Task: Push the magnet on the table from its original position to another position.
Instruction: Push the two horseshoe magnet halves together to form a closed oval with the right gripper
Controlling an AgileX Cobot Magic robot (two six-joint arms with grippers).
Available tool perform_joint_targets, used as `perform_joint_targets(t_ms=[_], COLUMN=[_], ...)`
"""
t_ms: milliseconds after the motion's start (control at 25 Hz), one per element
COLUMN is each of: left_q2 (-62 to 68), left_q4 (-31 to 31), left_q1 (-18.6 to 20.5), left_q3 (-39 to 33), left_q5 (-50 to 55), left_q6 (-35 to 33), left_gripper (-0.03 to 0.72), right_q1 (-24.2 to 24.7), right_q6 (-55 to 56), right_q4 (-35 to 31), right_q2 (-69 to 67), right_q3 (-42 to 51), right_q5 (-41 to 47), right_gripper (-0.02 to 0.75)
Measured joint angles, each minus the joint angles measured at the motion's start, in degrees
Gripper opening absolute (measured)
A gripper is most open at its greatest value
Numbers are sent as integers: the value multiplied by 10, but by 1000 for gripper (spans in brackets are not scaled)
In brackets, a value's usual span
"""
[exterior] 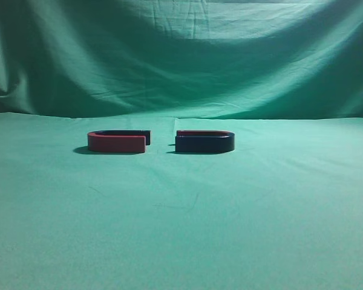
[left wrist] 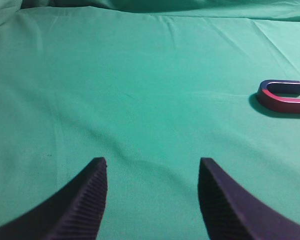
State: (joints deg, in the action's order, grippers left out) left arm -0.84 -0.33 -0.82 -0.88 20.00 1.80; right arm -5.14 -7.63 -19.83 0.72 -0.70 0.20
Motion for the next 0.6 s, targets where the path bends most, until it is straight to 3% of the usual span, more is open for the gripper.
perform_joint_targets(t_ms=[120, 600], left_q2=[0, 0], left_q4=[0, 0], left_q1=[0, 0], left_q3=[0, 0], left_q5=[0, 0], left_q6=[0, 0], left_gripper=[372, 372], right_q1=[0, 0], right_q6=[-12, -42], right_q4=[5, -13], right_q2=[-33, -384], right_q3=[-66, -285], right_q5=[77, 418], right_gripper=[0, 0])
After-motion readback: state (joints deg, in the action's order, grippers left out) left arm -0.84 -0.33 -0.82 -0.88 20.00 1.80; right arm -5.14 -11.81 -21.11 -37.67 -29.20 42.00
